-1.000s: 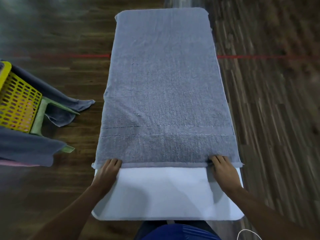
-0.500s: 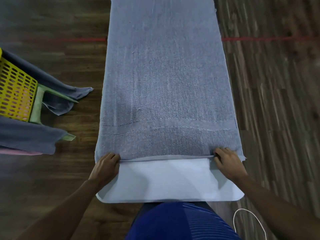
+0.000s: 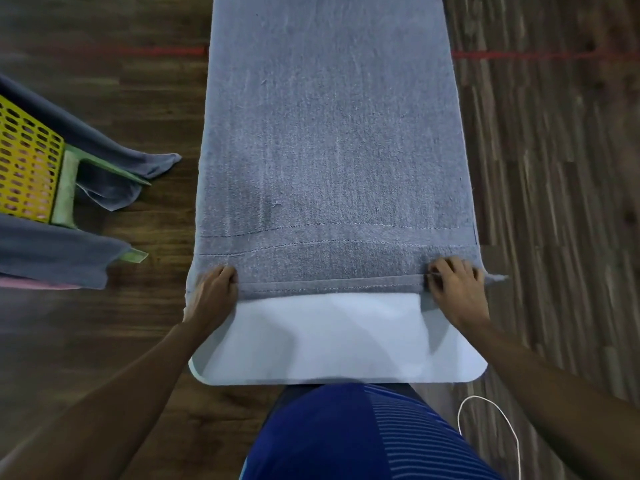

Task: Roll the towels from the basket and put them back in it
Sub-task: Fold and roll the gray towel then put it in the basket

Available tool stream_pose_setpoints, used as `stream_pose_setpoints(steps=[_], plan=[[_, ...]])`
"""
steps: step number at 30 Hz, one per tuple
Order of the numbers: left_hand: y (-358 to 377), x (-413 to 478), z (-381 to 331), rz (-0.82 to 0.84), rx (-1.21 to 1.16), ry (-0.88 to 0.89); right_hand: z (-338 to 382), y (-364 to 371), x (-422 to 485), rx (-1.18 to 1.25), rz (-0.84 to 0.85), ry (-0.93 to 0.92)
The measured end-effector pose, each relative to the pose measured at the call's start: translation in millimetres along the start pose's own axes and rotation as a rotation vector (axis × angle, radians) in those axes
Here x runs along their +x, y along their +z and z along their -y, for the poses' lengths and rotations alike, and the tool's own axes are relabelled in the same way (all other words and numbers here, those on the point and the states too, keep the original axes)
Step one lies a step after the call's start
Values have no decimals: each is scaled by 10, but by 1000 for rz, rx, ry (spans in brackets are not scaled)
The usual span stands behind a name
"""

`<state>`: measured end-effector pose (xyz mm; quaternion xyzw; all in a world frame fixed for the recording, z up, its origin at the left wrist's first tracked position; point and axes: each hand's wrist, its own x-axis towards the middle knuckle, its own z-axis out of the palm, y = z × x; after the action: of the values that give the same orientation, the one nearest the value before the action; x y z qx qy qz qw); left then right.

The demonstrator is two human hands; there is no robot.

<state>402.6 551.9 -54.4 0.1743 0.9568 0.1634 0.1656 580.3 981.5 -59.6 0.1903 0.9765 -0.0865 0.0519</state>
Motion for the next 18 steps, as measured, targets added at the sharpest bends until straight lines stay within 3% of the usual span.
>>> stream_pose_setpoints(steps=[4, 8, 14, 18], plan=[[122, -131, -12, -169, 156, -105, 13, 58, -67, 2, -128, 43], [199, -268, 1, -210, 16, -248, -4, 162, -161, 110, -94, 61], [128, -391, -2, -230, 167, -289, 32, 149, -287, 68, -57, 34], [43, -303, 114, -240, 122, -385, 81, 163, -317, 77, -31, 65]])
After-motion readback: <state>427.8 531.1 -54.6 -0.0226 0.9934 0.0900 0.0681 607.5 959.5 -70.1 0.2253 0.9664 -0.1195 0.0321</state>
